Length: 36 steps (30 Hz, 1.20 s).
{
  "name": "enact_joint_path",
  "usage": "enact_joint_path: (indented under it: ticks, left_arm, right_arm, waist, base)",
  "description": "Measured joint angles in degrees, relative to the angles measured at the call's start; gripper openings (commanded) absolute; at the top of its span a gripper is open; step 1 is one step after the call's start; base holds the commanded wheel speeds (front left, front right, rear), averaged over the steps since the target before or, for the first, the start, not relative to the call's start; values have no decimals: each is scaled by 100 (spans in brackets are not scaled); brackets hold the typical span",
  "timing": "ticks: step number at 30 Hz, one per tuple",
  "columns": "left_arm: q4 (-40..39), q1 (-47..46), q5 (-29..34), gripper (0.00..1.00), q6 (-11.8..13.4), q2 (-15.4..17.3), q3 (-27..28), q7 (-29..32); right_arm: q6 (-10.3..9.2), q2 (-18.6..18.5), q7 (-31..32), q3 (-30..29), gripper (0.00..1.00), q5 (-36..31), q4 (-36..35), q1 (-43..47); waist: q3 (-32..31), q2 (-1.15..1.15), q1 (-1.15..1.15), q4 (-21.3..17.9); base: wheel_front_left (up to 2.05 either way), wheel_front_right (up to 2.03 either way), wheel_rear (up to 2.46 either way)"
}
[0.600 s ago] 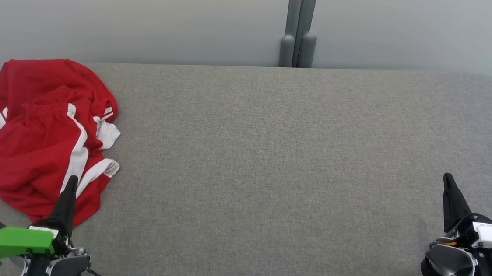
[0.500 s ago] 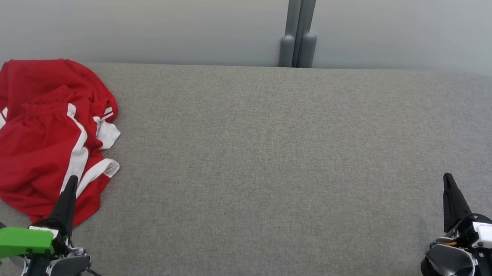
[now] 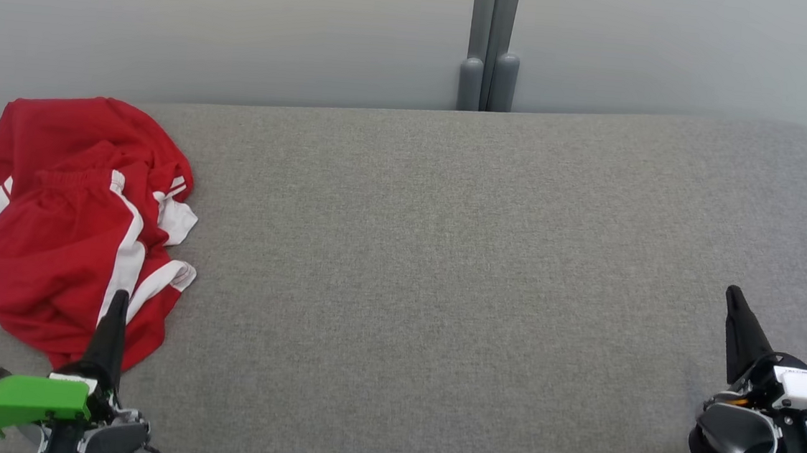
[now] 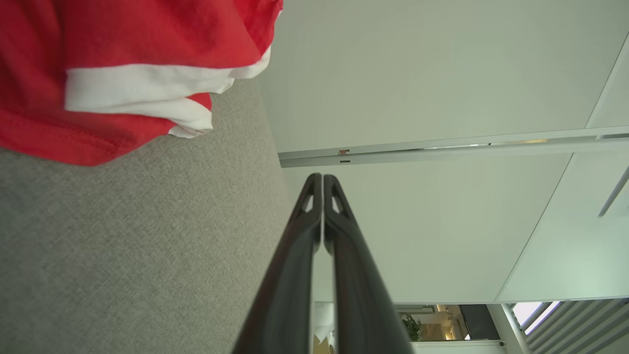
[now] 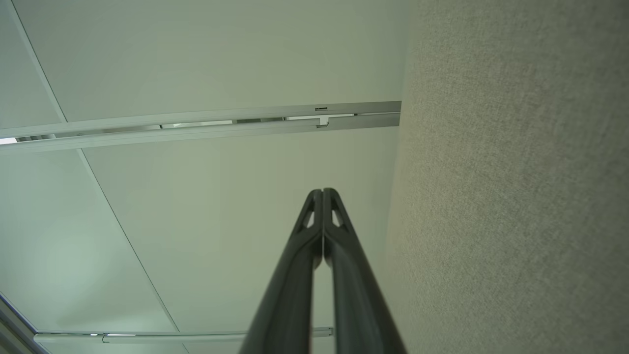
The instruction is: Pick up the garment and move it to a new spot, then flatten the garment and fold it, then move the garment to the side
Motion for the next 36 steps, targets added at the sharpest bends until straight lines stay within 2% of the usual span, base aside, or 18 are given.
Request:
enact_joint_path:
  ticks: [1,3,4,5,13,18,31,36]
  left_arm:
    - [33,9,0,100,1,-2,-9,0]
    - [151,106,0,100,3,-29,-41,0]
    - [231,163,0,0,5,-55,-54,-1]
    - [286,227,0,100,5,-90,-68,-1]
    - [332,332,63,100,7,-141,-127,-91]
    - [223,332,149,100,10,-140,-210,-199]
    - [-38,322,1171,100,157,22,-449,-435]
    - [-232,297,1705,100,256,55,-483,-534]
  right_arm:
    - [-10,4,-2,1,100,3,29,14]
    - [-23,57,-2,4,100,4,154,105]
    - [-24,102,-3,7,0,4,224,172]
    - [-24,138,-3,10,100,4,289,244]
    - [-25,166,-100,73,100,-47,337,363]
    - [-25,165,-208,152,100,-297,289,363]
    - [-85,65,-400,302,100,-1313,-23,353]
    - [-182,20,-493,391,100,-1804,-189,346]
  waist:
    - [0,0,0,0]
    - [0,0,0,0]
    - [0,0,0,0]
    - [0,0,0,0]
    - [-2,0,0,-1]
    - [-4,0,0,-3]
    - [-9,0,0,-15]
    - [-5,0,0,-21]
  base:
    - [0,0,0]
    - [0,0,0]
    - [0,0,0]
    - [0,0,0]
    - [0,0,0]
    - [0,0,0]
    - [0,0,0]
    - [0,0,0]
